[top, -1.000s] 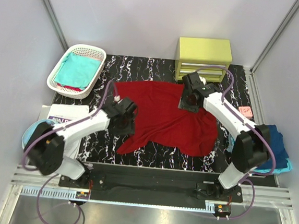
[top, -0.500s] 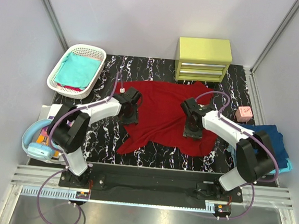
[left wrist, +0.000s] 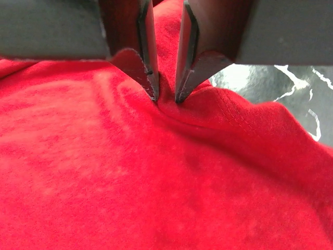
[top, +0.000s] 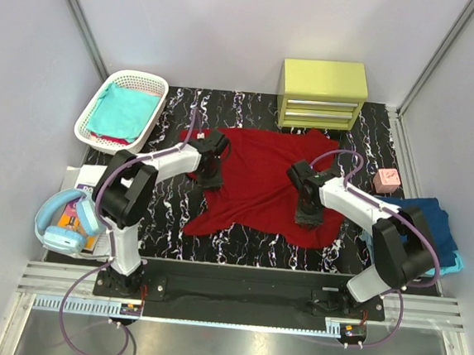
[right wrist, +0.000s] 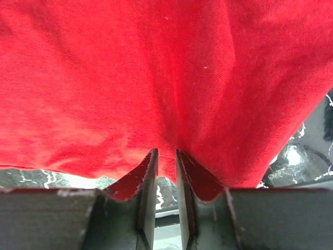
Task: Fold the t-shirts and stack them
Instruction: Flatten out the tshirt
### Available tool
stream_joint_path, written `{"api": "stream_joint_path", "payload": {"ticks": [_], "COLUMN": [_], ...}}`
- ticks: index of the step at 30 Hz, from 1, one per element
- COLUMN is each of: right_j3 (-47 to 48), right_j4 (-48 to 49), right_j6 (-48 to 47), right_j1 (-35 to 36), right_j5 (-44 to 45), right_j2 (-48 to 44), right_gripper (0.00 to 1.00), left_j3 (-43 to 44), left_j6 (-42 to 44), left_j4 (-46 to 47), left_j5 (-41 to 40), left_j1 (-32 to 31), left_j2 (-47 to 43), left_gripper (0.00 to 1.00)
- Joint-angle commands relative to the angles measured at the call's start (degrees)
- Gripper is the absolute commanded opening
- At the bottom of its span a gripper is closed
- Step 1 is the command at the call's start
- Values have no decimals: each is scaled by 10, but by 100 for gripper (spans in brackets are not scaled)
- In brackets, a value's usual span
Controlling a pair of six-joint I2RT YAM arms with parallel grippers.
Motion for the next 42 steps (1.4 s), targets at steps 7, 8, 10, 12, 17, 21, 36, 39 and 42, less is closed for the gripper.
{"api": "stream_joint_path", "payload": {"ticks": [7, 8, 10, 12, 17, 21, 36, 39, 42], "right_j3": [-2, -1, 1, 1, 5, 9, 82, 114, 128], "right_j4": [-50, -53, -58, -63, -75, -88, -92, -90, -88], "right_j6": [6, 6, 9, 13, 17, 23, 36, 27, 19], "right_j1": [5, 5, 6, 6, 7, 8, 15, 15, 17], "right_j5": [-10, -13, -19, -22, -18, -26, -19, -20, -18], "right_j2": [18, 19, 24, 19, 3, 1, -100, -91, -84], "right_gripper": [25, 25, 24, 24, 25, 29, 32, 33, 33], "left_j3": [58, 69, 83, 109, 180, 212, 130, 65, -18], "left_j6": [30, 33, 38, 41, 61, 78, 41, 24, 4], "left_j4": [-14, -18, -24, -30, -54, -61, -37, -38, -39], "left_j5": [18, 18, 15, 15, -3, -26, -64, -62, -51], "left_j1": [26, 32, 38, 47, 53, 57, 73, 73, 72], "left_j2": [52, 57, 69, 82, 105, 112, -91, -186, -265], "left_gripper": [24, 24, 25, 28, 38, 44, 57, 63, 63]}}
